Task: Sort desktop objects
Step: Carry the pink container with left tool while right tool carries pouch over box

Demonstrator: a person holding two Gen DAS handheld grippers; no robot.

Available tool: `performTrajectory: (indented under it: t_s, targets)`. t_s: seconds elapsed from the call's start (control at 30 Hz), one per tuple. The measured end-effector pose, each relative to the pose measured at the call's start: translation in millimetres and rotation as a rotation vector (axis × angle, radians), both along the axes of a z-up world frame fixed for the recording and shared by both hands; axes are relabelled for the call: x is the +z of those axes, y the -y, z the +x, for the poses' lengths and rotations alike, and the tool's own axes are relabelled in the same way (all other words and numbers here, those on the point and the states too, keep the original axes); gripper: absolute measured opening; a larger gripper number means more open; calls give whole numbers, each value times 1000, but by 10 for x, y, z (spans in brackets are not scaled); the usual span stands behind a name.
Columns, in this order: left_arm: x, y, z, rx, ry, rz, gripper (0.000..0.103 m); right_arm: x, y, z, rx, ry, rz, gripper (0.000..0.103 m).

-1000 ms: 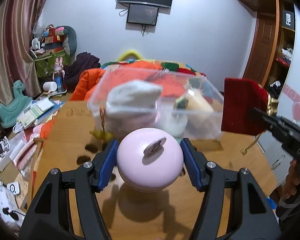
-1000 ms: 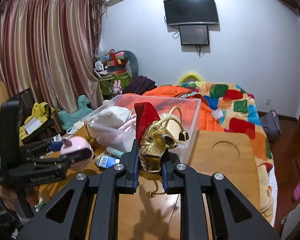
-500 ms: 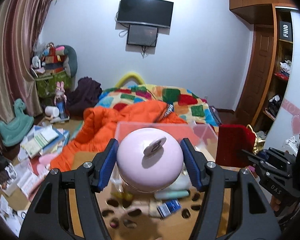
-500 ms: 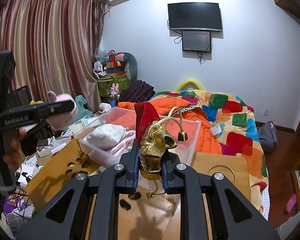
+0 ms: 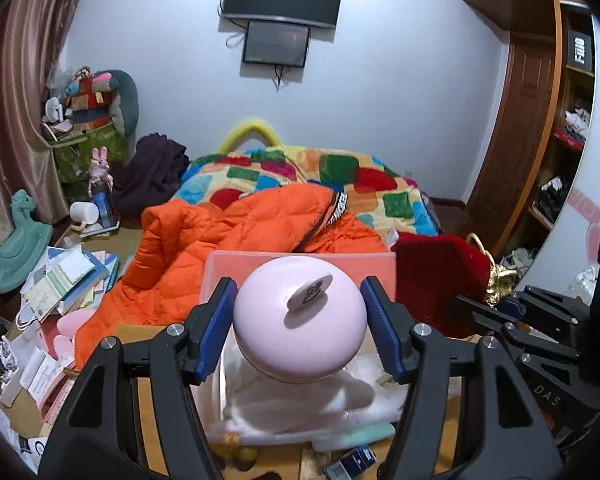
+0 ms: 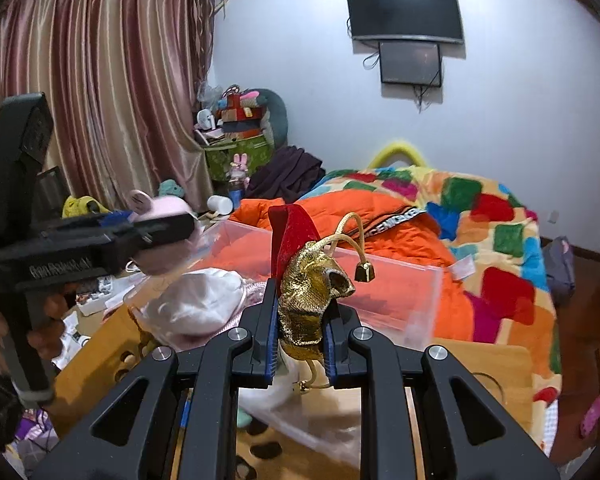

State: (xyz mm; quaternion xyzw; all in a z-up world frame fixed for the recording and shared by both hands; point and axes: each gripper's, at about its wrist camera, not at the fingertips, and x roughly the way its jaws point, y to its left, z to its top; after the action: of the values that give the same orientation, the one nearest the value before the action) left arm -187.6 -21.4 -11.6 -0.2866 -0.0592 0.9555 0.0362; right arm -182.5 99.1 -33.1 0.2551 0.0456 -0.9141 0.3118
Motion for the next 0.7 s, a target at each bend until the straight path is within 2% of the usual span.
performTrajectory:
  t_s: [0.43, 0.7]
  targets:
    - [-343, -41, -367, -33, 97, -17, 62, -263, 252, -376, 41, 72, 75, 16]
    - [-422, -83, -438, -40, 106, -39, 62, -321, 338, -403, 28, 47, 125, 20]
